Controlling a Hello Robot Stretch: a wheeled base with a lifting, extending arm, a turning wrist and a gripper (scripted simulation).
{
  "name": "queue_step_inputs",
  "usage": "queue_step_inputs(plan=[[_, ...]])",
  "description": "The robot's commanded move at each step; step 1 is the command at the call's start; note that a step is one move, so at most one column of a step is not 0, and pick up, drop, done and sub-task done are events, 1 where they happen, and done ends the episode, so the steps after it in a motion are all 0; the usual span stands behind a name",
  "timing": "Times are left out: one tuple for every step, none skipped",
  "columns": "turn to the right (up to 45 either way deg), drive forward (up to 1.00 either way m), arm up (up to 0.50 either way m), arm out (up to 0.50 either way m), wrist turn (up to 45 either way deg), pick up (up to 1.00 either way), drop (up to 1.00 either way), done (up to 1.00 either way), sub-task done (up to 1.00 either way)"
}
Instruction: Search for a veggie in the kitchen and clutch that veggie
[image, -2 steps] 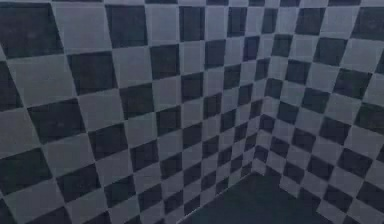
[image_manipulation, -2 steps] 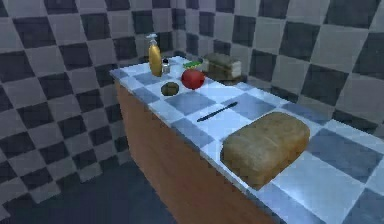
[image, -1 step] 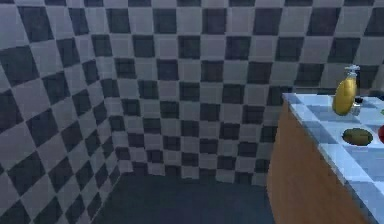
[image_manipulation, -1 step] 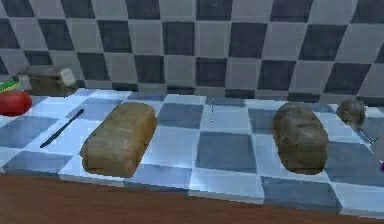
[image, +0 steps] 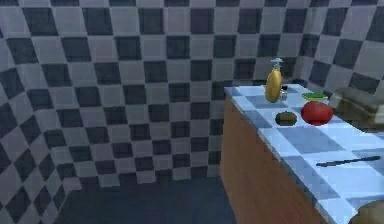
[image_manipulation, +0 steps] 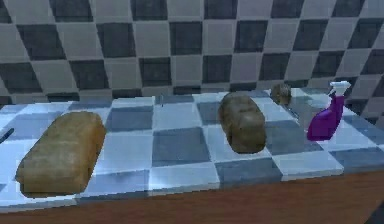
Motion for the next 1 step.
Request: queue_step_inputs(plan=[[0.0,0.60,0.00,0.00,0.0,0.00,0.00,0.00,0.00]])
